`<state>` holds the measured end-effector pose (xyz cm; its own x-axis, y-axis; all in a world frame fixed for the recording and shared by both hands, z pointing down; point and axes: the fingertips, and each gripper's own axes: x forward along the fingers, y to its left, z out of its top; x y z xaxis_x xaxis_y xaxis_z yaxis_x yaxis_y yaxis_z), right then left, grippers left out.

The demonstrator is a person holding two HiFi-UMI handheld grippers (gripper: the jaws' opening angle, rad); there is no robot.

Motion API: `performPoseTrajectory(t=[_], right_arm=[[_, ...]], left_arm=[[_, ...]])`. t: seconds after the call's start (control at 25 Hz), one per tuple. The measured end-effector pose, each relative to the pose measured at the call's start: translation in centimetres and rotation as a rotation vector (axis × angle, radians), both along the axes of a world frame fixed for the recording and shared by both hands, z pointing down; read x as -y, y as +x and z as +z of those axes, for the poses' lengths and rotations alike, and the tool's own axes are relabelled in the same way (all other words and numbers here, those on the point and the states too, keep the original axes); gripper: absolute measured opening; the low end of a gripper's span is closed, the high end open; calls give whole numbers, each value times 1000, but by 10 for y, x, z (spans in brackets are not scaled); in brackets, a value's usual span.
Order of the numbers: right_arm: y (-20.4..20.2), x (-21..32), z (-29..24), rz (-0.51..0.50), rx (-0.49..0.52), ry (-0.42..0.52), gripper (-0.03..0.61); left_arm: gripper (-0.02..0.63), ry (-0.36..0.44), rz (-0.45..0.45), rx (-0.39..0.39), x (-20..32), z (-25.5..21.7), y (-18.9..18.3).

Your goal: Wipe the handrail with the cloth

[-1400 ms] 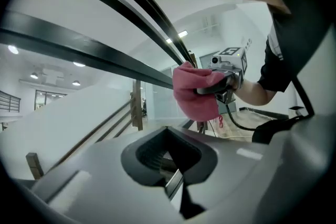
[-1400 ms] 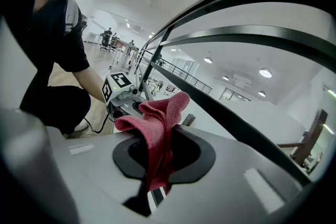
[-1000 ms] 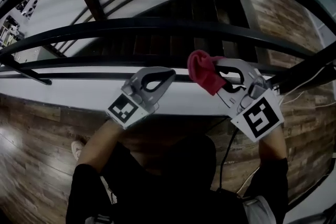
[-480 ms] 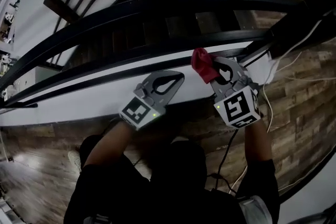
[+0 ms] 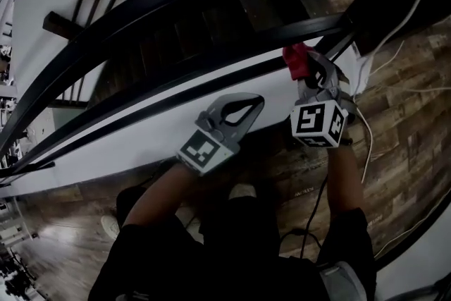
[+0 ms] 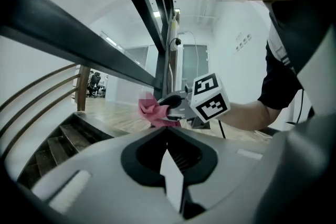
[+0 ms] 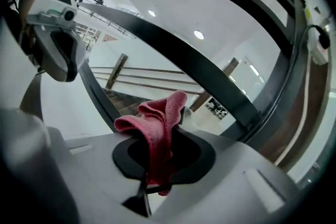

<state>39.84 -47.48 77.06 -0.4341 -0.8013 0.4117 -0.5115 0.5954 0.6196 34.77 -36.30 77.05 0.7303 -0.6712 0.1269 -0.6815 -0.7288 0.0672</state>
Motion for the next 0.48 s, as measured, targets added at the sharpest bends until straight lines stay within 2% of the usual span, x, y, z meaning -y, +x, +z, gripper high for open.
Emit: performPoseTrajectory(t=[0.12, 0.28, 0.48], right_arm=[[15, 19, -2, 90, -7, 60, 45], [22, 34, 3, 136, -42, 116, 46], [28, 44, 22, 173, -38, 93, 46]], left_arm=[[-2, -9, -24, -5, 13, 0, 4], [-2, 0, -35, -6, 28, 1, 19], [-2, -17, -50, 2, 36, 10, 27]])
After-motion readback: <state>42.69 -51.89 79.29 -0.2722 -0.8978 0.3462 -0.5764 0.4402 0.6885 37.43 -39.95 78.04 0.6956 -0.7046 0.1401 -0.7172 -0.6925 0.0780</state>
